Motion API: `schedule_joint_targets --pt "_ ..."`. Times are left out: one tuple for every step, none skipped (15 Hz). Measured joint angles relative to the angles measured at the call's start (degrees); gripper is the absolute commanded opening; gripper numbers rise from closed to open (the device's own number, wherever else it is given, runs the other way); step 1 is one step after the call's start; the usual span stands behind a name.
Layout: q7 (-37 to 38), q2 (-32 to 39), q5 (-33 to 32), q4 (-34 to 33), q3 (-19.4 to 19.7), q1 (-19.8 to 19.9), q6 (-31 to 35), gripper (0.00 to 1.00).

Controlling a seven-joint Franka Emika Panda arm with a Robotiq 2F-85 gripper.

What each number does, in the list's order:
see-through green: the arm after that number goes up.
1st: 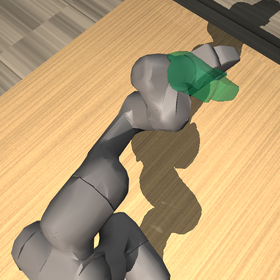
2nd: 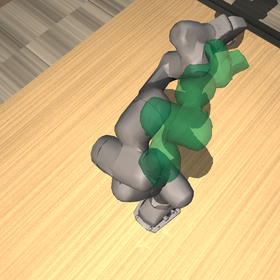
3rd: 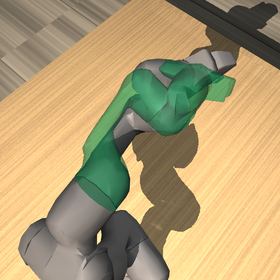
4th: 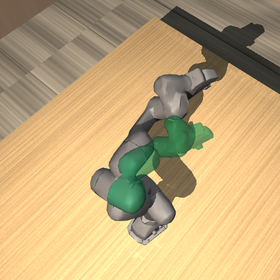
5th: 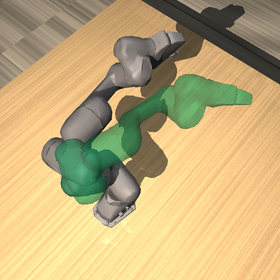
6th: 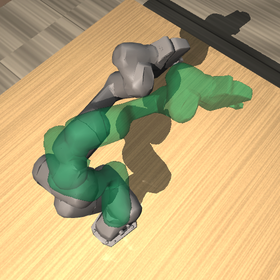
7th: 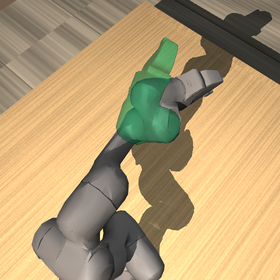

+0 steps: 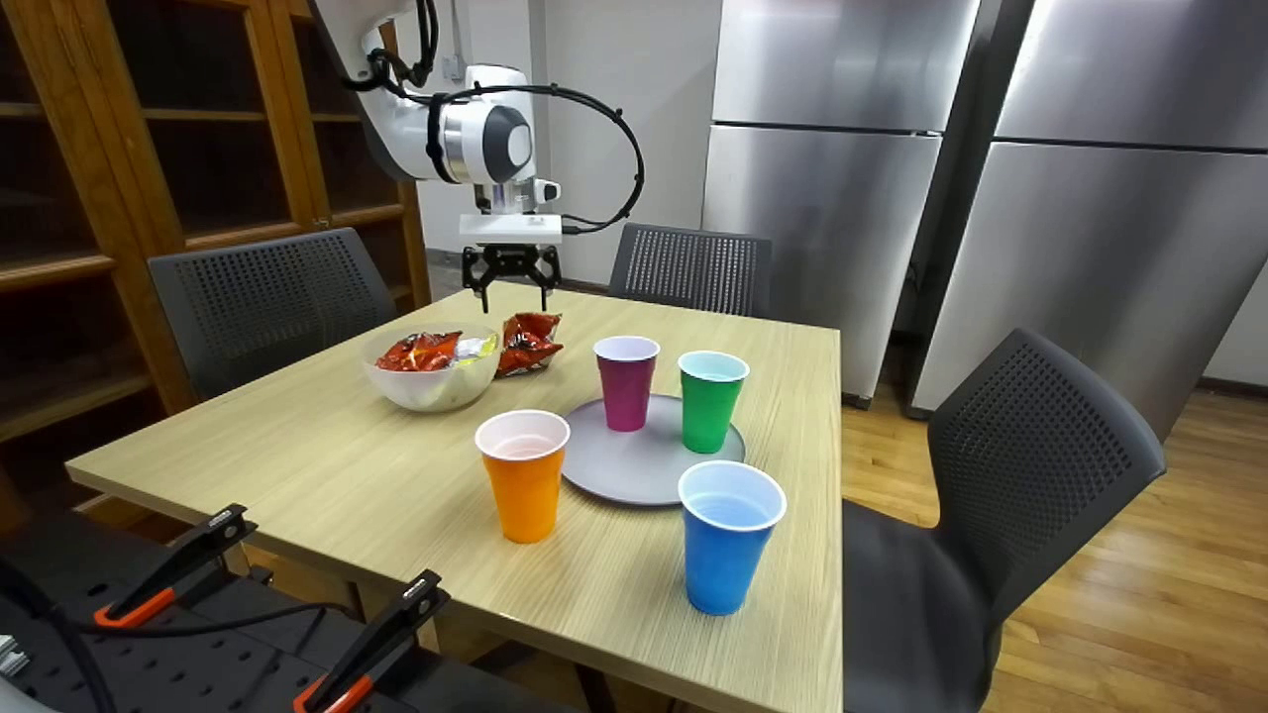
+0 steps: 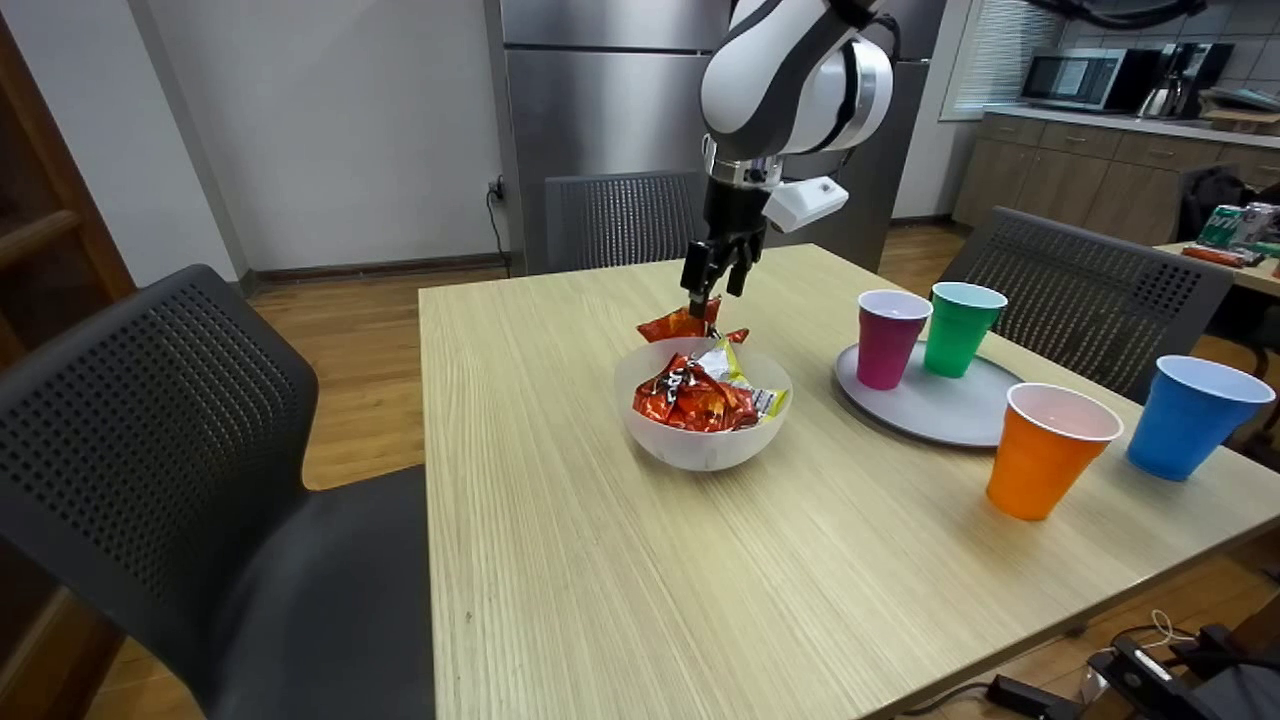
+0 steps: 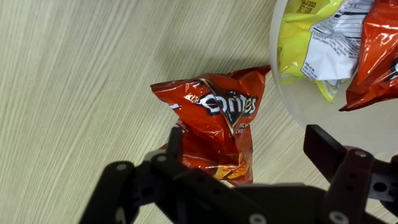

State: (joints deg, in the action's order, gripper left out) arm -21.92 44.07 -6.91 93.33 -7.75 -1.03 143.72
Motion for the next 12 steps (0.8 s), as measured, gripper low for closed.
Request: schedule_joint_targets --pt "0.00 0.00 0.00 0.03 0.01 0.00 0.03 1.00" --pt "0.06 0.05 -0.01 0.04 0.09 -0.08 0.16 1.00" --pt "0.07 0.13 -0.01 0.04 0.10 -0.15 0.37 1.00" --pt "0.07 0.28 -0.01 -0.04 0.10 -0.23 0.67 1.00" --pt "0.07 0.49 -0.01 -0.21 0.09 -0.35 1.02 1.00" --pt "0.07 0.76 -0.01 -0.50 0.07 -0.45 1.29 1.00" --pt "0.07 1.13 -0.01 -0.89 0.07 -0.55 1.53 1.00" --pt "0.07 1.51 -0.01 -1.29 0.07 -0.62 1.59 1.00" --pt "0.07 1.90 -0.01 -1.70 0.07 -0.64 1.59 1.00" --pt "0.07 2.32 -0.01 -2.14 0.07 -0.64 1.59 1.00" --pt "0.07 2.76 -0.01 -2.55 0.07 -0.63 1.59 1.00" --pt "0.07 3.34 -0.01 -3.09 0.07 -0.62 1.56 1.00"
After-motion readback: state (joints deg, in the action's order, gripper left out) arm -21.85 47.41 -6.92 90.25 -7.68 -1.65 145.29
